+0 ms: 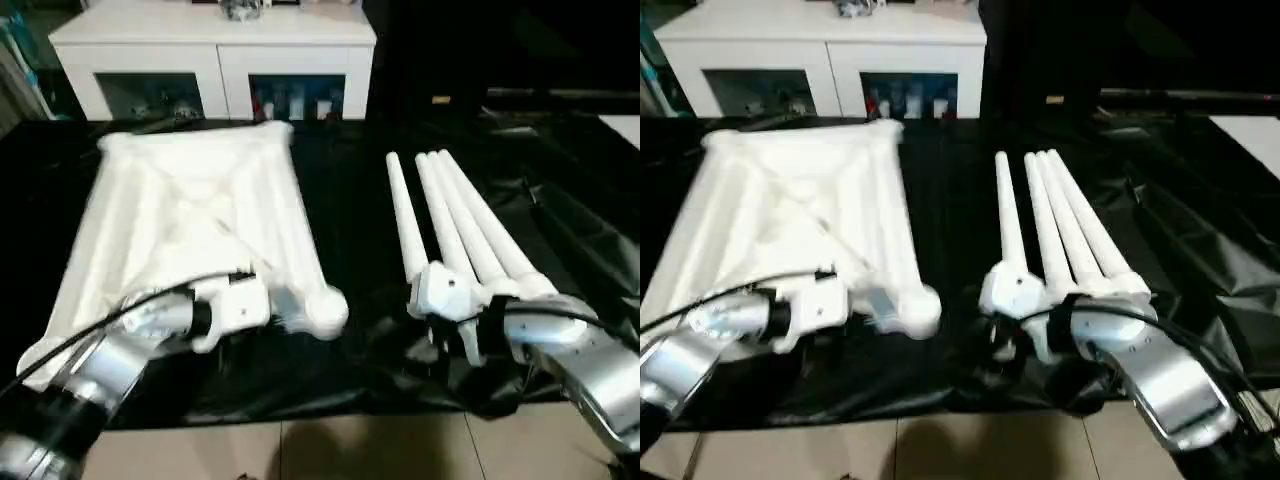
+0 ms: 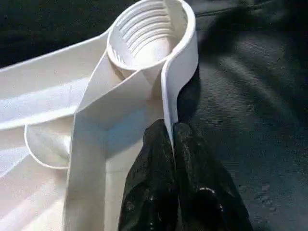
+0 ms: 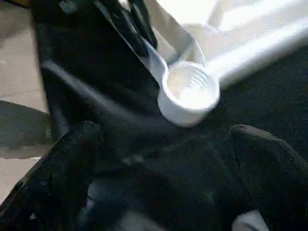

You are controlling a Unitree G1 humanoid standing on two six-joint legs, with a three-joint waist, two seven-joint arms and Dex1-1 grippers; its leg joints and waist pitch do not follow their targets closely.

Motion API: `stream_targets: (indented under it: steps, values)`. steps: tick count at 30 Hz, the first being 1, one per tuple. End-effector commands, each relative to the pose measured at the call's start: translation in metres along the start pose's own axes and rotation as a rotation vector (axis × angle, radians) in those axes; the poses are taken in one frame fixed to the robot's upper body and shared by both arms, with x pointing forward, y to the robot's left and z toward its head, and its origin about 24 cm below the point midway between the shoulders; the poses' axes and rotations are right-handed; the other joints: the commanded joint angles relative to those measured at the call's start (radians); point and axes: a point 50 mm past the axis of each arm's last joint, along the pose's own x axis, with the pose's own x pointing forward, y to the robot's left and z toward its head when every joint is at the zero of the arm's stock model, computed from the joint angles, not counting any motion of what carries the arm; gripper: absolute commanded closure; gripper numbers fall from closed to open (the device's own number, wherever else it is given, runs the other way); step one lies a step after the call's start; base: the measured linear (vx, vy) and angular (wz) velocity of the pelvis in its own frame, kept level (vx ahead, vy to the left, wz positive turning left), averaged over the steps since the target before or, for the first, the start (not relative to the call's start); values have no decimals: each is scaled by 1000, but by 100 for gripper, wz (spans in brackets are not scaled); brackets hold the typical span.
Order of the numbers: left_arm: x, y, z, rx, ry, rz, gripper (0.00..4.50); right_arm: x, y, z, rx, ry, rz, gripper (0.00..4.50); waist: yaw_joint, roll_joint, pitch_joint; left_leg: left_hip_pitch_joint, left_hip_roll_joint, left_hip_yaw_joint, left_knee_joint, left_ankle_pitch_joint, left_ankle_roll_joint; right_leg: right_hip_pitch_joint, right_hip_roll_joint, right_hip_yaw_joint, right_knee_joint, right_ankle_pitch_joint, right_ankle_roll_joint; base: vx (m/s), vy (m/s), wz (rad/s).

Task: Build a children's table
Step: Rotate table base

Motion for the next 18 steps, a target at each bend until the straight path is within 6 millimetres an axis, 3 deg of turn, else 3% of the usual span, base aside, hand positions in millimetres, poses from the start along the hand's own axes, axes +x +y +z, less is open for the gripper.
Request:
stream_targets:
  steps: [1, 5, 11, 18]
  values:
    - [1, 3, -8, 18, 55, 20, 447, -4, -7, 4, -16, 4, -50, 0, 4, 0, -51, 8, 47, -15, -90, -161, -4, 35, -55, 36, -79, -67, -214, 0, 0, 0]
    - [2, 6, -9, 57, 54, 19, 447, -5, -12, 3, -15, 11, -93, 0, 11, 3, -52, 6, 47, -14, -88, -129, 4, 36, -54, 33, -73, 16, -230, 0, 0, 0]
    - [2, 15, -15, 100, 65, 50, 447, -4, -18, 1, -12, 21, -148, 0, 10, 4, -47, 10, 48, -14, -95, -210, -17, 32, -56, 35, -84, -110, -217, 0, 0, 0]
    - [-3, 23, -17, 105, 54, 81, 447, -2, -19, 2, -3, 20, -172, 0, 9, 3, -49, 8, 51, -16, -96, -193, -24, 32, -57, 35, -81, -83, -210, 0, 0, 0]
